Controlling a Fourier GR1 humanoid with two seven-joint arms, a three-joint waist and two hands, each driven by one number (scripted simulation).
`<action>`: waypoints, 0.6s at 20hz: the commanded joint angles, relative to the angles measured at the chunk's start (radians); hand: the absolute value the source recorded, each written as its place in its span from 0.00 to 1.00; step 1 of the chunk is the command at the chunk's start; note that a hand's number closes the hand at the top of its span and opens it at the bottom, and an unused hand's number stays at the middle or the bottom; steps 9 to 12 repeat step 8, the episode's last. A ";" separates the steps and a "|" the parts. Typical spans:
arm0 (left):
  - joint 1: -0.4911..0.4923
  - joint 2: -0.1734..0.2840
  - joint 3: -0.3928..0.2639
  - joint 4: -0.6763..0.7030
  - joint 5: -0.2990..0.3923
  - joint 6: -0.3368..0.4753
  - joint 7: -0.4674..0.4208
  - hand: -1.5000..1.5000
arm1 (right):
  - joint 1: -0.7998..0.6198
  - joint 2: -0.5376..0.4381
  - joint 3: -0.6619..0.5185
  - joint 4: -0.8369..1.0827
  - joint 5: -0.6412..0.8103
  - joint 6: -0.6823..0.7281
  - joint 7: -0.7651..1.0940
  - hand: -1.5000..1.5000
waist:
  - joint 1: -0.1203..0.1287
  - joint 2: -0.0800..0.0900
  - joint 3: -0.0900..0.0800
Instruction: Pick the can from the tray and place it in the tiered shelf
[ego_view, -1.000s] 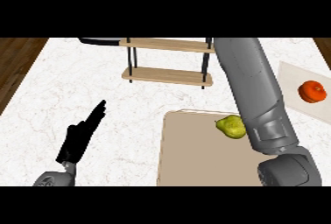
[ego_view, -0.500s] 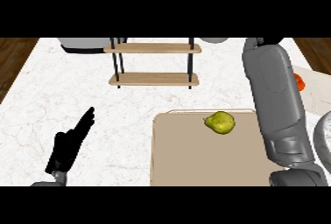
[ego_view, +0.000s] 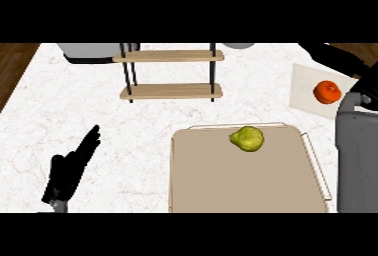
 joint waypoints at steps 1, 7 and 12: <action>0.044 -0.057 -0.051 -0.011 -0.055 0.055 -0.025 0.50 | 0.190 -0.053 0.021 -0.292 -0.031 0.164 0.100 0.00 | 0.010 0.004 0.000; -0.029 -0.038 -0.036 0.018 -0.039 -0.004 -0.015 0.50 | 0.453 -0.089 -0.024 -0.541 -0.152 0.273 0.090 0.00 | 0.046 0.019 0.000; 0.014 0.005 0.001 -0.028 0.005 -0.052 -0.007 0.50 | 0.434 -0.125 -0.052 -0.554 -0.176 0.307 0.132 0.00 | 0.053 0.019 0.001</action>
